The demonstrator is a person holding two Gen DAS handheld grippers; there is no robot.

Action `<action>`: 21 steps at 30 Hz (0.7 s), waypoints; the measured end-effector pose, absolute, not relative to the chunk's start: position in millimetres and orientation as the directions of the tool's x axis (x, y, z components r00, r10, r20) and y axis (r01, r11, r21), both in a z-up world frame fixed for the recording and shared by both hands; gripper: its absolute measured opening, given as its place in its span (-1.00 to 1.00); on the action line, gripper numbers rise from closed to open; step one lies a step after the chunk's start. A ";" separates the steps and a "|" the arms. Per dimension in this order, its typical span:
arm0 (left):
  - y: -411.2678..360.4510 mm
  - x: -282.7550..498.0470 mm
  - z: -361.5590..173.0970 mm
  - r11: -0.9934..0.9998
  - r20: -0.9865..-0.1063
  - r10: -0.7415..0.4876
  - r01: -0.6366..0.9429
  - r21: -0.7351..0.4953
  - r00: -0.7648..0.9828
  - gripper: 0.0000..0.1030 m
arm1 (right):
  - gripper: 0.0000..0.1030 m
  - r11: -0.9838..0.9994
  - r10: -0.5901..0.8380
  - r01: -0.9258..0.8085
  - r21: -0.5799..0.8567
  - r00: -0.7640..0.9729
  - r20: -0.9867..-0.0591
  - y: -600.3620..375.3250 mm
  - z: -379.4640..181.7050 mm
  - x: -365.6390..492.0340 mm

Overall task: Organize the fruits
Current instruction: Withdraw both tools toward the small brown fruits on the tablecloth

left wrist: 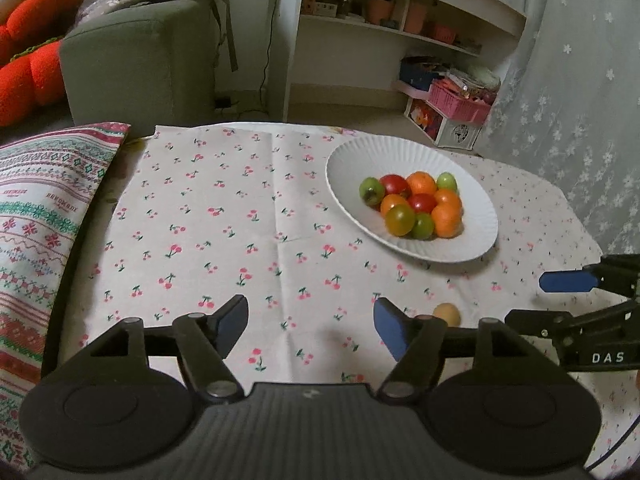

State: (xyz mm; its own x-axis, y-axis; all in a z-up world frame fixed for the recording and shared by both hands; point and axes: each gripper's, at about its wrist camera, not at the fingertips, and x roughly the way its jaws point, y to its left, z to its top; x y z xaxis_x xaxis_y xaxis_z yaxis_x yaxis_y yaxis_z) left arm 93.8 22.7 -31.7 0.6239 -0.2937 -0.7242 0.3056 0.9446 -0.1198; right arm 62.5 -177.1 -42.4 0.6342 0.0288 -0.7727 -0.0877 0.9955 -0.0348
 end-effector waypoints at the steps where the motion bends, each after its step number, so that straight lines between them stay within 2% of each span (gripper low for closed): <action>1: 22.9 92.2 -32.5 0.943 -0.724 -0.294 0.311 -0.115 0.624 0.27 | 0.18 0.995 0.028 -0.092 -0.039 0.630 -0.776 -176.6 -45.0 62.0; 9: 23.0 79.8 -38.1 0.932 -0.732 -0.293 0.354 -0.076 0.615 0.28 | 0.17 0.987 -0.005 -0.128 -0.096 0.574 -0.819 -170.5 -63.0 54.8; 11: 24.4 77.4 -39.9 0.928 -0.738 -0.298 0.366 -0.073 0.606 0.31 | 0.17 0.987 -0.010 -0.125 -0.098 0.564 -0.826 -174.4 -66.3 52.7; 14: 28.0 78.2 -43.1 0.926 -0.754 -0.299 0.368 -0.081 0.585 0.52 | 0.11 0.988 -0.020 -0.119 -0.102 0.549 -0.835 -179.3 -71.1 51.0; 21: 27.5 70.0 -56.9 0.916 -0.818 -0.313 0.382 -0.125 0.482 0.54 | 0.08 0.988 -0.008 -0.124 -0.088 0.539 -0.842 -180.4 -72.1 50.3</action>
State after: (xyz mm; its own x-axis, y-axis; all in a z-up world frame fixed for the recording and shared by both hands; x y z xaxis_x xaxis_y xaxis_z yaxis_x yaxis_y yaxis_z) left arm 70.0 27.5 -56.9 0.4825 -0.3128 -0.8181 0.3823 0.9156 -0.1247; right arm 50.3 -180.4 -72.1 0.5387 -0.0079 -0.8425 -0.1238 0.9884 -0.0884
